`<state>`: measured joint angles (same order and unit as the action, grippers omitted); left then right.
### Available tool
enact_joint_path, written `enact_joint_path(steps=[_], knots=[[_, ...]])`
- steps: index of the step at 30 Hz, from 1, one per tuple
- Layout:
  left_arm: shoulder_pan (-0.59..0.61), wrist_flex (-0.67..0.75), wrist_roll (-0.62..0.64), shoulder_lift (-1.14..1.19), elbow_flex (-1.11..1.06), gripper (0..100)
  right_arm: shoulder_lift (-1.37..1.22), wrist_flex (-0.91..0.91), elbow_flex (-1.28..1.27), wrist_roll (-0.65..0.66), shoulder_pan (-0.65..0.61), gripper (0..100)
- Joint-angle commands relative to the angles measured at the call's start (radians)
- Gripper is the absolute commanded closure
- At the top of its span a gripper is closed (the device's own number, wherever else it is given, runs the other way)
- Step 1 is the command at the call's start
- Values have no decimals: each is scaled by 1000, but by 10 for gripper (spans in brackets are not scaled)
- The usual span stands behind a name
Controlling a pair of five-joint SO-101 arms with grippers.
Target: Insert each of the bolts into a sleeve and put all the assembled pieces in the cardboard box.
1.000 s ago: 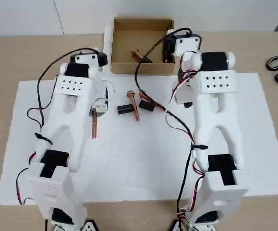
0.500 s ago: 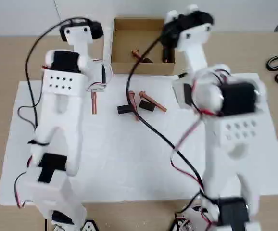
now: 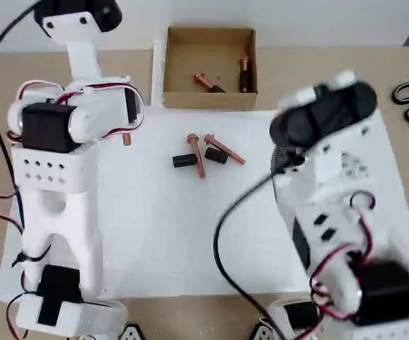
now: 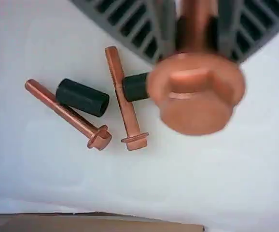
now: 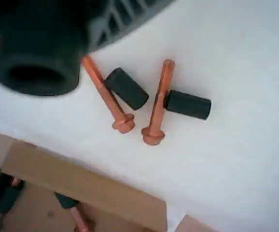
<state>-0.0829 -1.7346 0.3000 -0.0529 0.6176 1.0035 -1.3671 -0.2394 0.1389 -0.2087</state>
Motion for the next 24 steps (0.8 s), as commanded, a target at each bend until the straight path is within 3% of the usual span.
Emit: enact_joint_path(steps=[1,7,20,24], knots=[[0,-17,0,-48,36,994,160,202,-233,-8,18,995],[0,-17,2,-54,-39,994,403,449,-609,-5,36,995],[-5,-17,8,-55,-53,994,812,456,-1039,46,35,995],[-6,-17,49,-55,-53,994,805,466,-1145,44,36,995]])
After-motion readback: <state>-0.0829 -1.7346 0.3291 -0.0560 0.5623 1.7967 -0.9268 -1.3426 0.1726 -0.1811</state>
